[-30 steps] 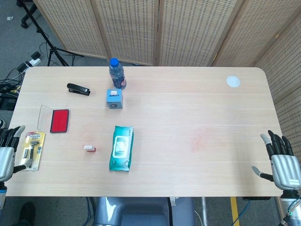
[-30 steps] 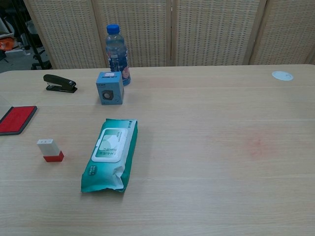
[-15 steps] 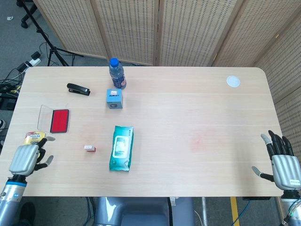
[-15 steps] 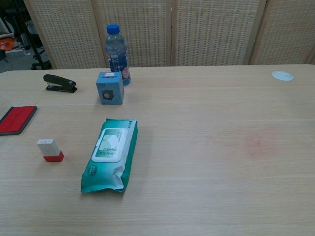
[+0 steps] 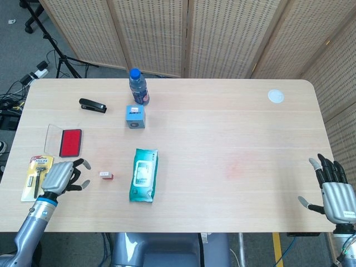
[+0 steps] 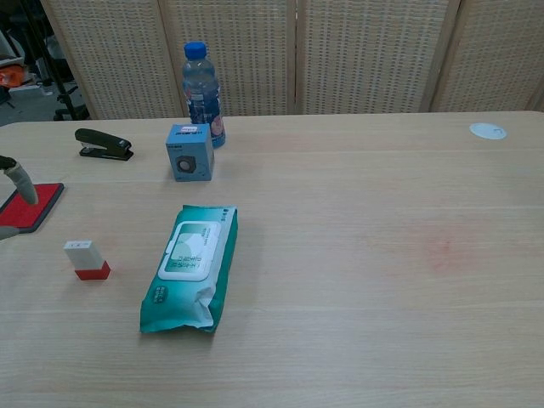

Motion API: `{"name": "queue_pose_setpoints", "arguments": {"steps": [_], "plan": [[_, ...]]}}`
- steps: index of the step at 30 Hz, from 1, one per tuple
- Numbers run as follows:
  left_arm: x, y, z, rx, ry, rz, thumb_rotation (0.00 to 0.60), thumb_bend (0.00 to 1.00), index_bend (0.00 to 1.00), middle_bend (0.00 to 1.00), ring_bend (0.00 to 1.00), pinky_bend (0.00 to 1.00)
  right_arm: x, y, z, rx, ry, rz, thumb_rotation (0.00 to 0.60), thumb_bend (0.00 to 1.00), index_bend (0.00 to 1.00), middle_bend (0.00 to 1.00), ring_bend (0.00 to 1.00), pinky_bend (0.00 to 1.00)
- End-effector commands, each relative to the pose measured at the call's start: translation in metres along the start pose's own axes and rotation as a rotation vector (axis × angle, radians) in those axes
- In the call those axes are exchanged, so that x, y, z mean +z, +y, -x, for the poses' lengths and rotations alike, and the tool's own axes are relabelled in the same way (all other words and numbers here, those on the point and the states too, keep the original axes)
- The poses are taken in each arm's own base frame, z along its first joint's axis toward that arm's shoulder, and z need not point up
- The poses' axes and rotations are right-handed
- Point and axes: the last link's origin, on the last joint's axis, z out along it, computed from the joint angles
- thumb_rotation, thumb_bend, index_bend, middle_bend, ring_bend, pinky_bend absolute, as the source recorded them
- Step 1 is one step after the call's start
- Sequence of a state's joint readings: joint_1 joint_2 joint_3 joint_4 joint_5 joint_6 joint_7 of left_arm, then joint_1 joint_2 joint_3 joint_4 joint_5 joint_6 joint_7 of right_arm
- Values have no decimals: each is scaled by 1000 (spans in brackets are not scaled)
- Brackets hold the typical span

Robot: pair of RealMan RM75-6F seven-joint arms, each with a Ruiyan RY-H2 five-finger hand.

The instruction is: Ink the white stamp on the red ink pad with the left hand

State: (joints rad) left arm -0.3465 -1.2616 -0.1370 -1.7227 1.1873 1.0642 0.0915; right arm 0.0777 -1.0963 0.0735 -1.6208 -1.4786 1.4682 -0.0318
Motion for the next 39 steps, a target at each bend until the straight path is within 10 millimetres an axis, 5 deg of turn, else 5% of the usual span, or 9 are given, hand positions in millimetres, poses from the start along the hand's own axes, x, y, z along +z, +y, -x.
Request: {"name": "queue_pose_setpoints", "arguments": {"steps": [1, 18, 39], "plan": [[11, 5, 2, 14, 2, -11, 600, 254, 468, 1000, 1000, 974, 0, 0, 0, 2, -2, 1, 600, 0, 0, 0, 0, 0], [49, 22, 21, 154, -124, -93, 600, 258, 469, 1000, 1000, 974, 2, 3, -1, 10, -8, 12, 600, 0, 0, 0, 0, 0], [59, 34, 39, 186, -130, -106, 600, 257, 530, 1000, 1000, 974, 5, 8, -2, 22, -15, 28, 600, 0, 0, 0, 0, 0]]}}
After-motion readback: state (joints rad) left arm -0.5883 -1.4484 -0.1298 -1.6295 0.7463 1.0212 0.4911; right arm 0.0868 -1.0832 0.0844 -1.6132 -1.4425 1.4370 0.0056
